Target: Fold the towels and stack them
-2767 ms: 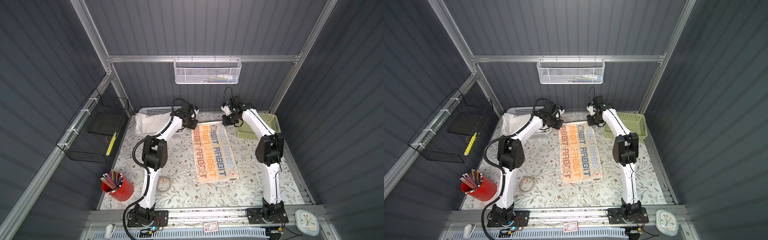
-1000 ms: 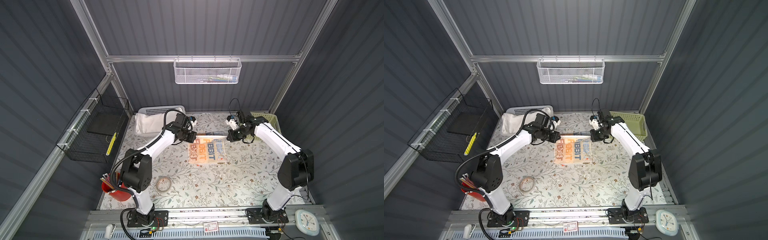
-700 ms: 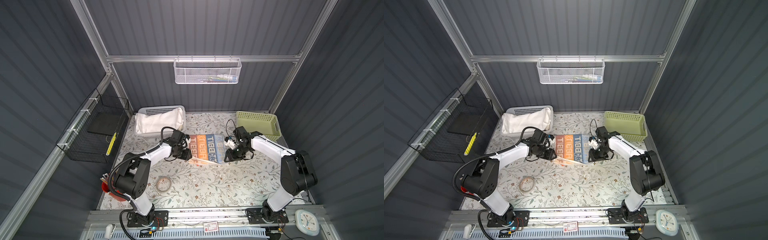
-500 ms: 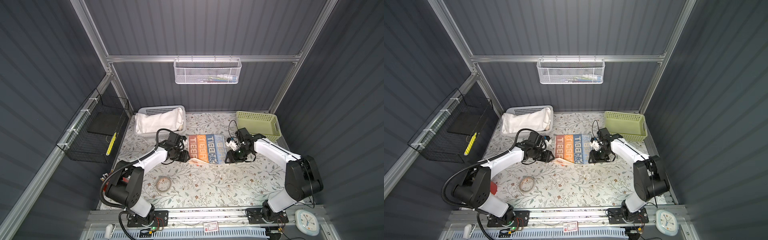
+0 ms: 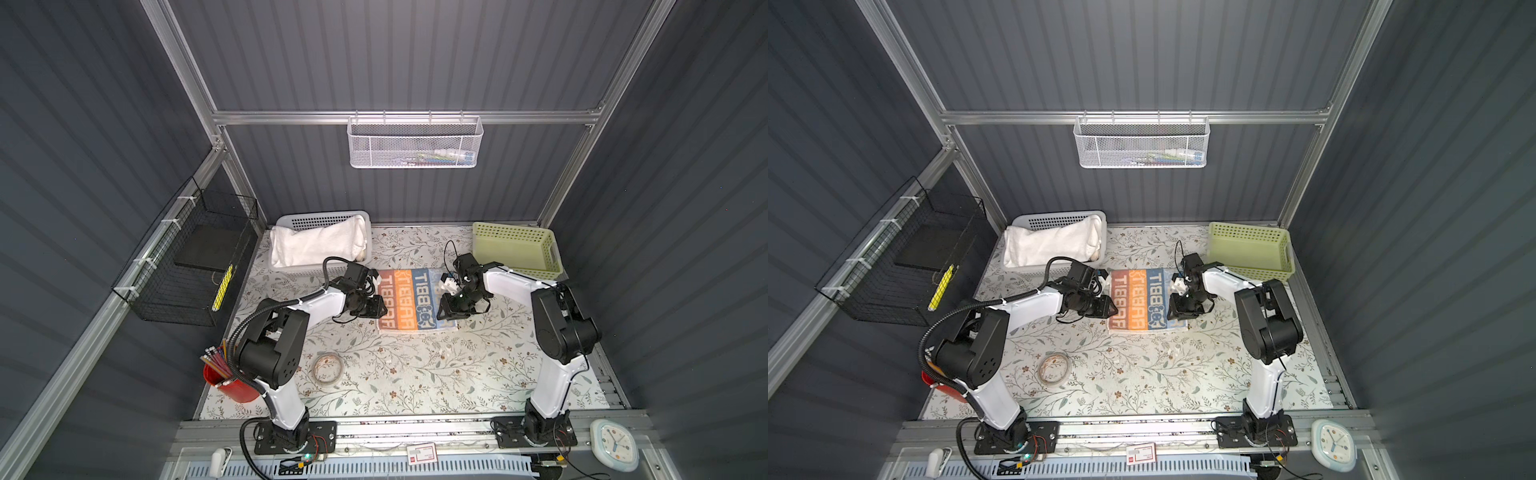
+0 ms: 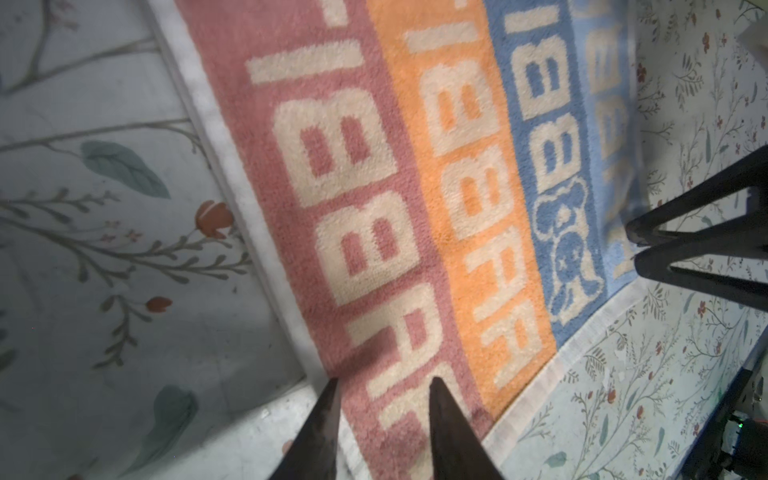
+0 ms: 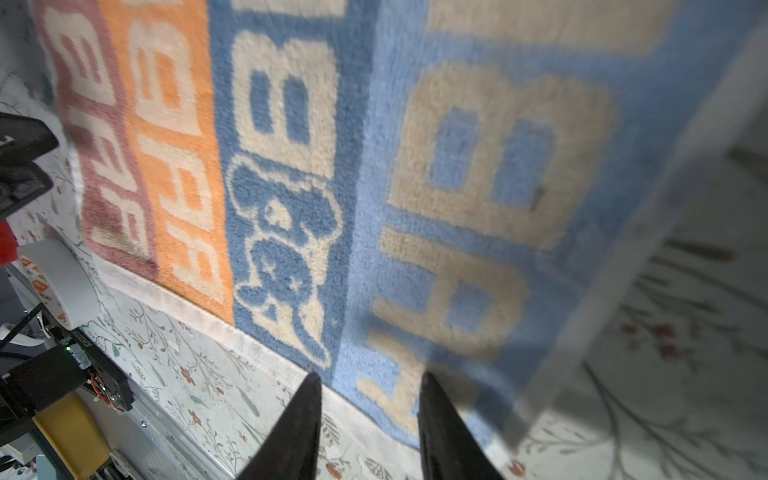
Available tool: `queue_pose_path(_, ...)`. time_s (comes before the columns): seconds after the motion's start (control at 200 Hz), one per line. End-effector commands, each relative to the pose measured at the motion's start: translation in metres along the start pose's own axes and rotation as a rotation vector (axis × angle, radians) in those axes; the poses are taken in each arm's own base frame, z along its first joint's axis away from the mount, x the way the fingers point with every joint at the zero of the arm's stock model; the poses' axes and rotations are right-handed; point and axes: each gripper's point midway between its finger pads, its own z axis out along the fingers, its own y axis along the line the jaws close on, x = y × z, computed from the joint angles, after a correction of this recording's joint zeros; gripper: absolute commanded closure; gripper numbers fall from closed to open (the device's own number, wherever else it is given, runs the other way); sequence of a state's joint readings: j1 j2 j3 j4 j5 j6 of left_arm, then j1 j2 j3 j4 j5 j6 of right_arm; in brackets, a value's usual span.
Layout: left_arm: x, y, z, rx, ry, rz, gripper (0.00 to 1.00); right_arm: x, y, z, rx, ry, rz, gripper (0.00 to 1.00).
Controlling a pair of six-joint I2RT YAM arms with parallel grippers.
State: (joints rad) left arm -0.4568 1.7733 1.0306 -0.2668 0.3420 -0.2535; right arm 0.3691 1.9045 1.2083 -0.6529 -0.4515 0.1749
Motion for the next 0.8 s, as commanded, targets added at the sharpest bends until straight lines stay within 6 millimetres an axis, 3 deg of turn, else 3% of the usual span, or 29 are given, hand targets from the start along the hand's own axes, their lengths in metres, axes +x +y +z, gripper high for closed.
queue_pose_path(0.0, 0.015, -0.010, 0.004, 0.029, 0.031, -0.017, 0.64, 0.024, 0.000, 0.006, -0.010, 0.040, 0.040, 0.63)
queue_pose_path(0.235, 0.082, -0.019, 0.005, -0.036, 0.129, -0.060, 0.66, 0.101, 0.002, 0.013, 0.013, 0.112, 0.073, 0.63)
queue_pose_path(0.325, 0.105, -0.026, -0.006, -0.054, 0.144, -0.084, 0.66, 0.125, 0.007, 0.006, 0.024, 0.113, 0.078, 0.62)
queue_pose_path(0.385, 0.108, -0.029, -0.020, -0.057, 0.123, -0.106, 0.66, 0.129, 0.013, -0.006, 0.013, 0.075, 0.078, 0.60)
queue_pose_path(0.475, 0.099, -0.032, -0.043, -0.088, 0.076, -0.092, 0.64, 0.120, 0.018, -0.030, 0.028, -0.019, 0.054, 0.55)
queue_pose_path(0.59, 0.058, -0.036, -0.060, -0.110, 0.014, -0.049, 0.57, 0.082, 0.012, -0.063, 0.083, -0.183, 0.055, 0.49)
queue_pose_path(0.685, 0.021, -0.031, -0.056, -0.022, -0.002, -0.121, 0.57, 0.046, -0.006, -0.079, 0.087, -0.288, 0.126, 0.49)
queue_pose_path(0.795, -0.015, -0.015, -0.039, -0.012, -0.049, -0.154, 0.58, 0.012, -0.029, -0.082, 0.072, -0.362, 0.227, 0.53)
